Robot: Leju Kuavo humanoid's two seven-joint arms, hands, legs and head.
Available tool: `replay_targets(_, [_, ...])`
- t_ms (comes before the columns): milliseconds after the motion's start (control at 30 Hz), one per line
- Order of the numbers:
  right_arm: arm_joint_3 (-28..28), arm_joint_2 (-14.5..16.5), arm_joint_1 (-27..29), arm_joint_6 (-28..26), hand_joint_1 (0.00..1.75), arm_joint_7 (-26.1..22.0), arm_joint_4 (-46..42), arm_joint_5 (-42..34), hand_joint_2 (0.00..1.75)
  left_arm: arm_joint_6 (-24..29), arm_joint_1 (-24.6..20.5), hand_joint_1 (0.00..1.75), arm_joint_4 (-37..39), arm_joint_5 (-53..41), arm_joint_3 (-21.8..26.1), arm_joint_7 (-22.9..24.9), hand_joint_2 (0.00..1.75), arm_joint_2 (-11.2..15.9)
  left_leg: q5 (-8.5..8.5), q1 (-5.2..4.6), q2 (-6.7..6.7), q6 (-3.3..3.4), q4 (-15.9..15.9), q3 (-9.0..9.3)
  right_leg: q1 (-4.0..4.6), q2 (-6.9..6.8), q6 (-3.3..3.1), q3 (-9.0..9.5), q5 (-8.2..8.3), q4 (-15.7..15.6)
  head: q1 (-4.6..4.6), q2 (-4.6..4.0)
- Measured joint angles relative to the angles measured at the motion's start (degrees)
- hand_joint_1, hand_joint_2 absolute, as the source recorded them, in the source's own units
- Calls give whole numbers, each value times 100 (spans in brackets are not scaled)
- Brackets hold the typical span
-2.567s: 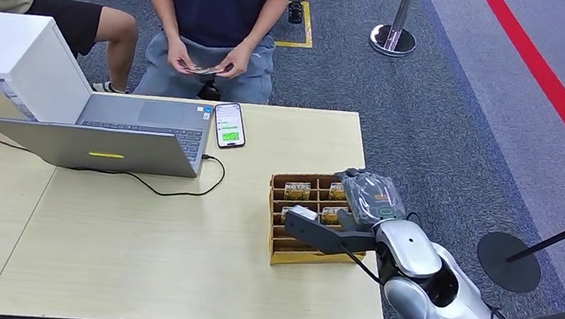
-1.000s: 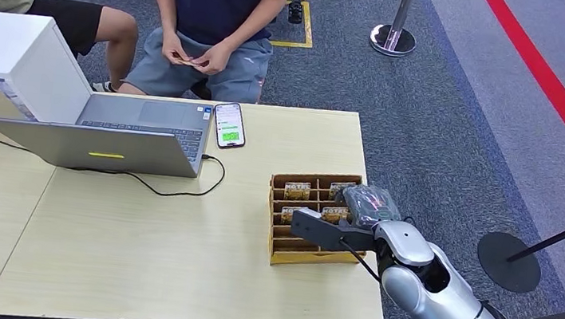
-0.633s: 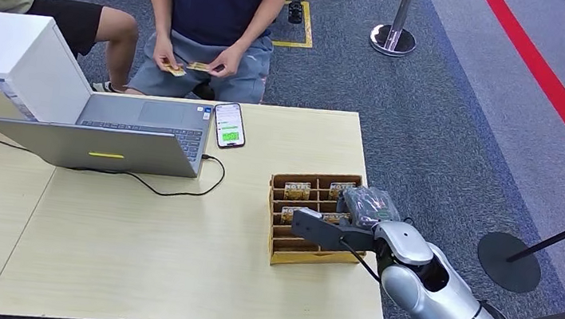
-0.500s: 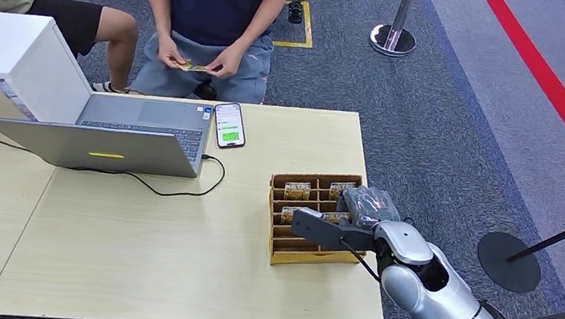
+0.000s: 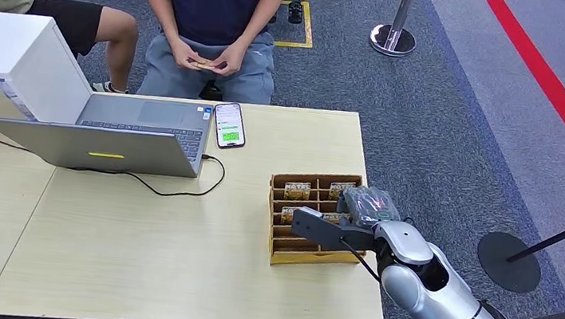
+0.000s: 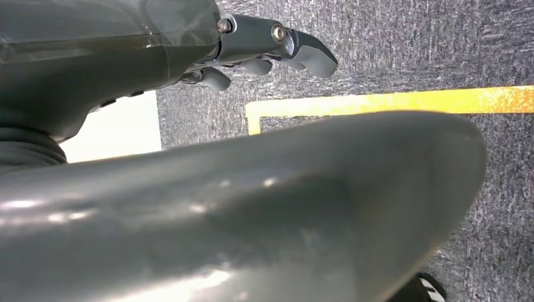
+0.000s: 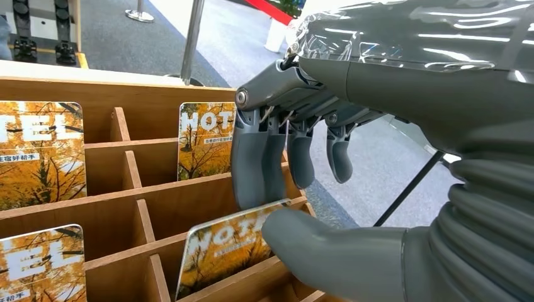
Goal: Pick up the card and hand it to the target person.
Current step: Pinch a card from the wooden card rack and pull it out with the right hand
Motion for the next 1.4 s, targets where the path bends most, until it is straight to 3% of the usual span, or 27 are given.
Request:
replay_targets(600, [0,0,-12,0,115,1,72,-17,175,1,0,0,0,8,-2,-5,0,0,0,0,0,0,0,0,0,0,0,0,0,0,0,0])
replay_targets(1033, [0,3,-13,-30,98,-11,113,-86,175,7,0,0,0,15,-2,-4,0,0,0,0,0,0,0,0,0,0,0,0,0,0,0,0])
replay_targets(1133, [0,8,-13,-48,106,-14,143,-98,175,8,0,0,0,17,-2,-3,0,1,0,0,0,0,0,0,0,0,0,0,0,0,0,0])
replay_targets(1333, [0,18,-13,-51,147,-17,191,-111,175,19,0,0,0,30,-2,2,0,1,0,0,0,0,0,0,0,0,0,0,0,0,0,0])
replay_targets(1400, [0,21,-15,-50,151,-22,195,-120,175,1,0,0,0,30,-5,11,87,1,0,0,0,0,0,0,0,0,0,0,0,0,-1,0])
